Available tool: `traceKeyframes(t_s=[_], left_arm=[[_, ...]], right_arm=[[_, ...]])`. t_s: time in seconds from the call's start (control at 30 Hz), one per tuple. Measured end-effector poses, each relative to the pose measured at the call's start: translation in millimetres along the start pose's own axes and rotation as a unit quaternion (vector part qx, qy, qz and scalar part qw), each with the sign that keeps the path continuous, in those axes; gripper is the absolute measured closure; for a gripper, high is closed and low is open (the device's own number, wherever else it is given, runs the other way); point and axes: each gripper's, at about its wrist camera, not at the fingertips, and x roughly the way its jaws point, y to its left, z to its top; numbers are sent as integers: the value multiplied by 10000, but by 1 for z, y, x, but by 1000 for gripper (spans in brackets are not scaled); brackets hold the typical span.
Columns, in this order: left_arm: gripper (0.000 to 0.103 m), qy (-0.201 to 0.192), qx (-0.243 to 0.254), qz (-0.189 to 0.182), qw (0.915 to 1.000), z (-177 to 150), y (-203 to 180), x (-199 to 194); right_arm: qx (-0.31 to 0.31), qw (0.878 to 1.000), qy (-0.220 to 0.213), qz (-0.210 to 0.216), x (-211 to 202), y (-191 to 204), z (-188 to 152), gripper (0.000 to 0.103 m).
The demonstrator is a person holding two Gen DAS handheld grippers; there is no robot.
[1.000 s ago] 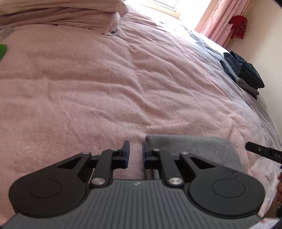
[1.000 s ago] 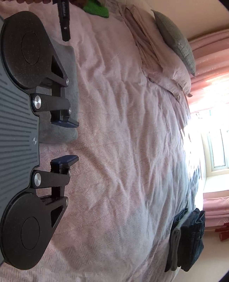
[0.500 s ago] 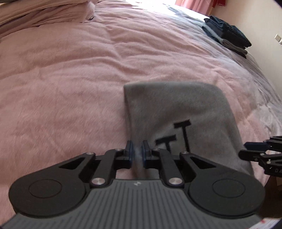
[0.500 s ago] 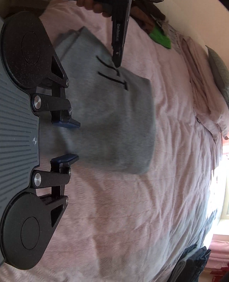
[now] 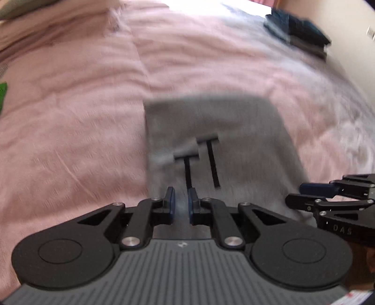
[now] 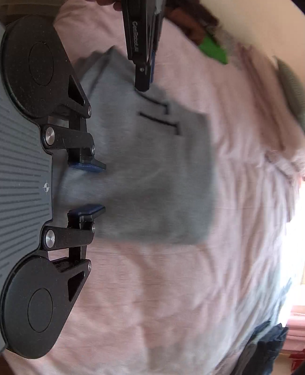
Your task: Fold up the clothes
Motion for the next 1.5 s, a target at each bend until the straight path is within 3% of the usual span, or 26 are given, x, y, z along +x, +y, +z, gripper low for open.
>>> traceKeyframes(t_s=[0.1, 0.27, 0.4, 0.47, 0.53, 0.97, 1.5], left_arm=[[94, -72, 142, 260, 9995, -21, -10, -8], [93, 301, -472, 378, 9977, -32, -9, -35], [92, 598, -722, 527, 9942, -27, -21, -70], [85, 701, -838, 548, 9925, -23, -30, -90], [77, 775, -884, 599, 9913, -20, -39, -106], [75, 680, -574, 693, 9936, 0, -79, -149], [74, 578, -514, 752, 9942, 14, -87, -156]], right_arm=[[-261, 9995, 135, -99, -11, 4, -14, 74], [-26, 9961, 882, -78, -22, -11, -18, 73], [368, 9905, 1296, 282, -46, -25, -5, 73], [486, 9903, 1249, 374, -64, -27, 2, 64], [543, 9914, 1134, 374, -82, -28, 10, 39], [268, 9953, 833, 424, -135, -15, 30, 38], [147, 9949, 854, 520, -139, -16, 37, 38]])
